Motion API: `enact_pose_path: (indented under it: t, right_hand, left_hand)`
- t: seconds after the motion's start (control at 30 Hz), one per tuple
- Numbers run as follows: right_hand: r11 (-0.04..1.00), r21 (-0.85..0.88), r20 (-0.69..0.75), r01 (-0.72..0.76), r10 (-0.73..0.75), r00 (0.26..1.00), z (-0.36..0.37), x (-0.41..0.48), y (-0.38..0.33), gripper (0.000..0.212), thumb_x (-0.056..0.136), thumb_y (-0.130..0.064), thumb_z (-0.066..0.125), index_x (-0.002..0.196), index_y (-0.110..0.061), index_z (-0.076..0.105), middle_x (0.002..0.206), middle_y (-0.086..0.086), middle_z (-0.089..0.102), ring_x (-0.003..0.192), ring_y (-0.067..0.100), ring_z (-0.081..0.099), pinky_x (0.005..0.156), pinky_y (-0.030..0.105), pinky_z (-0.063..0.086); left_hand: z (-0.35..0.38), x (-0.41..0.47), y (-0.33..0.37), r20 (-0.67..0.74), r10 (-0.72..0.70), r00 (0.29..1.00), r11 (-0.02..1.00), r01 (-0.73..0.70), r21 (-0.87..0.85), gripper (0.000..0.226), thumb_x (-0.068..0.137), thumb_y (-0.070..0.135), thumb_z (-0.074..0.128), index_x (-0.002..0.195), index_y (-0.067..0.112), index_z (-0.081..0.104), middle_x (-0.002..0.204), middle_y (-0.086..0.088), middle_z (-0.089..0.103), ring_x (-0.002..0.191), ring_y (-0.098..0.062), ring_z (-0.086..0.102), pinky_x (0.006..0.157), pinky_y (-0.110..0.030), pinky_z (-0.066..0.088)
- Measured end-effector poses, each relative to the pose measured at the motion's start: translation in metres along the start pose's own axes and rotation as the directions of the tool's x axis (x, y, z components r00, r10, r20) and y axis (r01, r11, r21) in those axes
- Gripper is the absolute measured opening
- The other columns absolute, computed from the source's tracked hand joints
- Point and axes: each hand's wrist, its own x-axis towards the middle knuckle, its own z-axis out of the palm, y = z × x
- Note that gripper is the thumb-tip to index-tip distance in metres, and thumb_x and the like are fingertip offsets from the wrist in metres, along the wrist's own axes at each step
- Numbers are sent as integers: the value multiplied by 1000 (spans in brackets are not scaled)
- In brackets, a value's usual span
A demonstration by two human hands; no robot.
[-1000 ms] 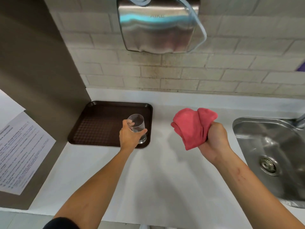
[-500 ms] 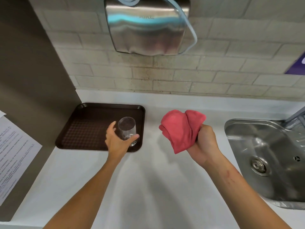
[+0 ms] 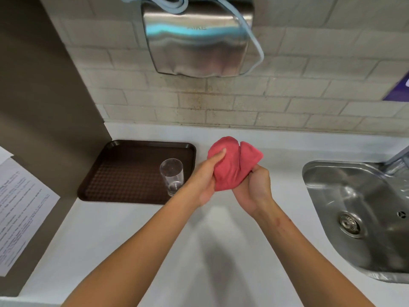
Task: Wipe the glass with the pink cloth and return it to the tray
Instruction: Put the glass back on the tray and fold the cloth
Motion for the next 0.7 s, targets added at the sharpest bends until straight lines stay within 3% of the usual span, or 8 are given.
enact_pose_path:
  t: [0.1,0.13,0.27,0.33,0.4,0.47,0.6,0.7]
  right_hand:
    - [997,-5,43,78,-78,996,-6,3,-4,46,110,-19,33,135,7,63,143,27,65,135,35,61,118,50,46]
    - [995,-19,32,100,-100,994,-9,3,-7,47,111,-27,36,131,4,65,140,27,65,131,35,61,115,49,47]
    - [987,-162,81,13,0,997,-24,11,-27,87,102,-74,30,137,-4,68,139,17,71,130,31,67,110,49,52]
    - [924,-381,93,19,18,995,-19,15,-33,70,105,-64,43,139,-8,68,135,14,74,124,27,71,107,48,56]
    - [793,-602,33,94,-94,995,-15,22,-38,41,106,-33,63,124,3,73,118,18,78,103,28,74,96,45,60]
    - [666,-734,-13,134,-211,977,-19,31,-45,29,104,-16,67,107,12,74,96,18,73,81,27,68,82,41,60]
    - [669,-733,-52,123,-236,970,-31,35,-49,27,103,-18,70,97,8,77,81,12,75,69,22,70,62,31,66]
    - [656,-754,-170,-39,-137,976,-57,34,-14,37,98,-28,77,105,8,74,84,12,73,78,27,70,73,43,67]
  left_hand:
    - [-1,10,5,-140,220,965,964,-193,185,9,106,21,68,106,17,76,114,-13,81,101,-23,77,87,-37,63]
    - [-3,11,8,-144,305,942,926,-257,276,12,107,18,66,99,20,75,111,-13,80,101,-26,77,92,-40,62]
    - [-8,11,19,30,465,885,709,-392,586,14,110,15,59,115,12,72,115,-11,76,108,-24,72,104,-46,57]
    - [-9,14,24,107,482,870,622,-425,658,24,111,15,57,130,6,69,122,-9,75,113,-24,71,105,-40,55]
    - [-11,19,29,124,514,849,567,-445,693,29,112,15,56,137,5,66,124,-7,73,113,-21,69,104,-36,55]
    - [-17,26,35,117,514,850,604,-455,655,31,113,16,54,142,8,63,123,-2,71,109,-14,69,99,-29,56]
    - [-29,39,27,80,399,914,751,-376,543,29,114,21,54,140,16,63,117,8,73,108,-8,70,98,-30,58]
    - [-46,42,-6,-40,311,949,667,-188,721,40,110,31,61,143,10,59,122,2,72,124,-29,69,107,-41,54]
